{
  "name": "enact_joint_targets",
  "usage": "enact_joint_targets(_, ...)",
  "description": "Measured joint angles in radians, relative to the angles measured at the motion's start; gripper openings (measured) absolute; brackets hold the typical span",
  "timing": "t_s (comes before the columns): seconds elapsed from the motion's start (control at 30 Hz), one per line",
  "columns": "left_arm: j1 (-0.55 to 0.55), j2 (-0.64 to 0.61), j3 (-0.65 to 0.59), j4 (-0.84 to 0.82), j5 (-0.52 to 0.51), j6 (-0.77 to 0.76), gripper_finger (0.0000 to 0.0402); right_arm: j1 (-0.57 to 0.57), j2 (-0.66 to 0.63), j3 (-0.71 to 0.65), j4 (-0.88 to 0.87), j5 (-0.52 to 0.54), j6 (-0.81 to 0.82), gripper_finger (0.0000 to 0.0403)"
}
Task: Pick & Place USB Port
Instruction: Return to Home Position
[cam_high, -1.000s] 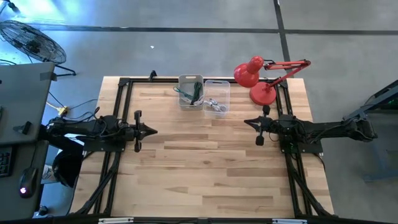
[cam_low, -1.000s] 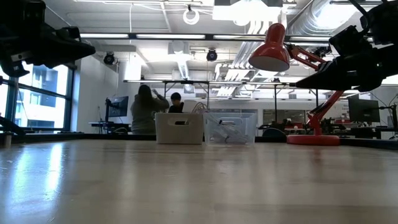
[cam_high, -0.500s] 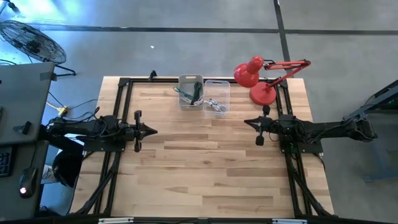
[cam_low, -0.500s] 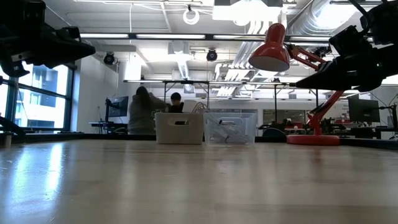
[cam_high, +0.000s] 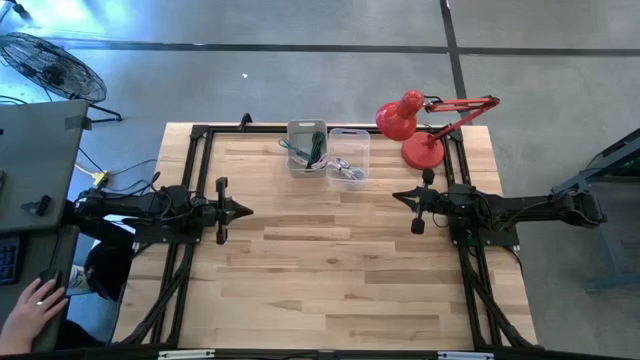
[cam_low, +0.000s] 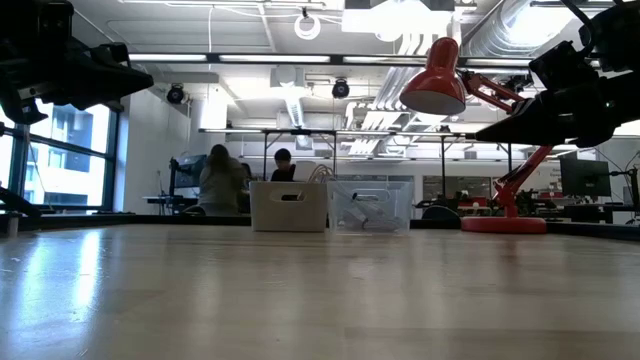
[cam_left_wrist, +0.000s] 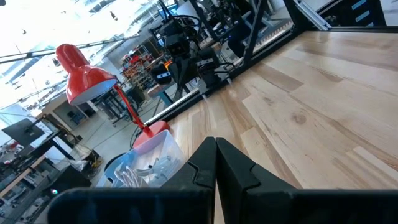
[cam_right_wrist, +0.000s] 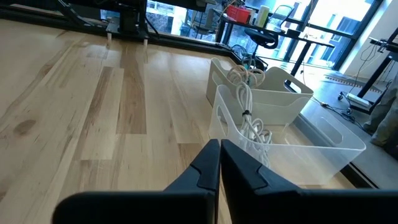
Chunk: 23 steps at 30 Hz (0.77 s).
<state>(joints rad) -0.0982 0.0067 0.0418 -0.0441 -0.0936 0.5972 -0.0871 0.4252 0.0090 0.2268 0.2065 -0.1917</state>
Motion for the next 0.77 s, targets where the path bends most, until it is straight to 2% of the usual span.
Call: enact_joint_targets(0.77,0.000,0.000,0.000,0.000,0.000,0.000,0.0000,0.000,0.000,0.000,0.000,0.000,0.000,0.0008)
